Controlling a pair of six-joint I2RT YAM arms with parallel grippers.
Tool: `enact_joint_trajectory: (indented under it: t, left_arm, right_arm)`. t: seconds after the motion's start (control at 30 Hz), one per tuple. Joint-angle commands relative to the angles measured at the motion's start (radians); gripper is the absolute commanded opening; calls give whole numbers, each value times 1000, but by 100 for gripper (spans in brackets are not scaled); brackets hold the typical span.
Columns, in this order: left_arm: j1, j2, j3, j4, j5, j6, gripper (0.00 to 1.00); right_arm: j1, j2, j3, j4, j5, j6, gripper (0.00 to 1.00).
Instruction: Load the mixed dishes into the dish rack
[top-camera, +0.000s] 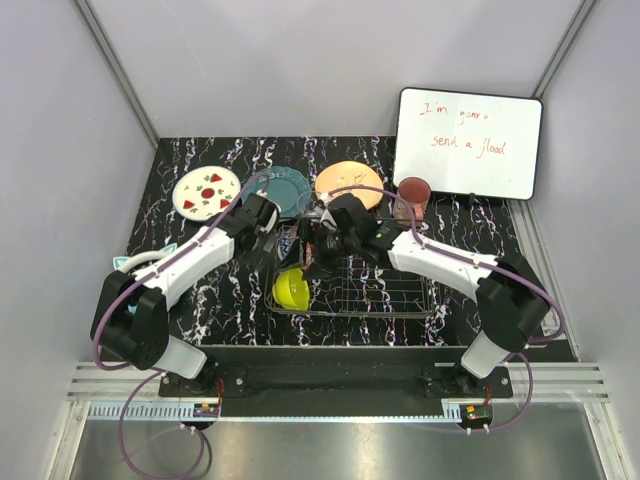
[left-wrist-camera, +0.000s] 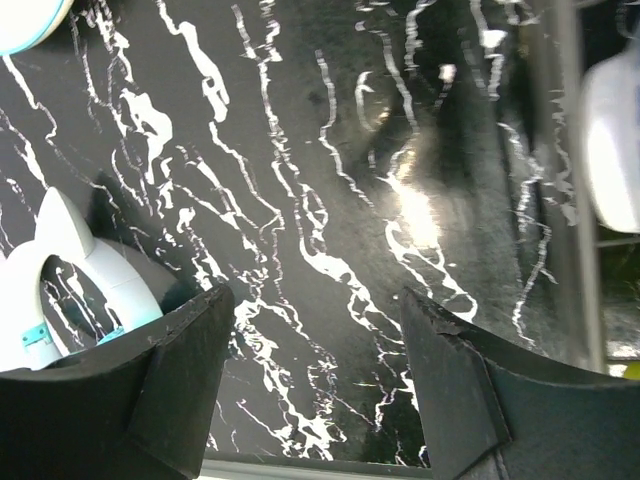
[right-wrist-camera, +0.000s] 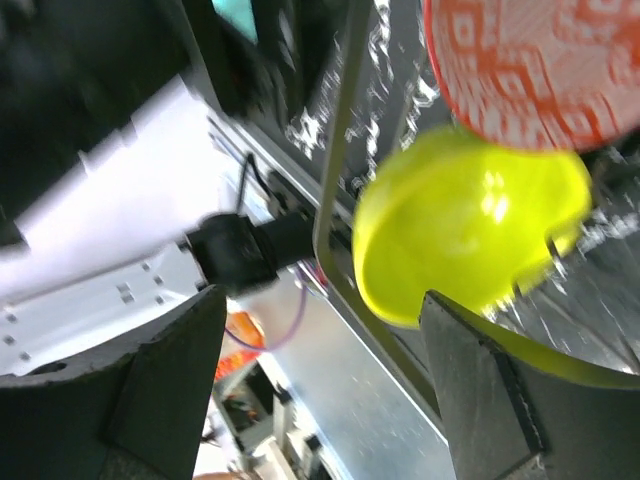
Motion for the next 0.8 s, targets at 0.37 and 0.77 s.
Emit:
enact_joint_trajectory:
  t: [0.37, 0.77]
  left_arm:
    - [377, 118, 343, 21, -96, 41, 71]
    - [352, 351, 351, 207, -121, 221, 67]
  right_arm:
    - [-5, -345, 62, -330, 403, -426, 85]
    - [-5, -583, -162, -145, 643, -503, 86]
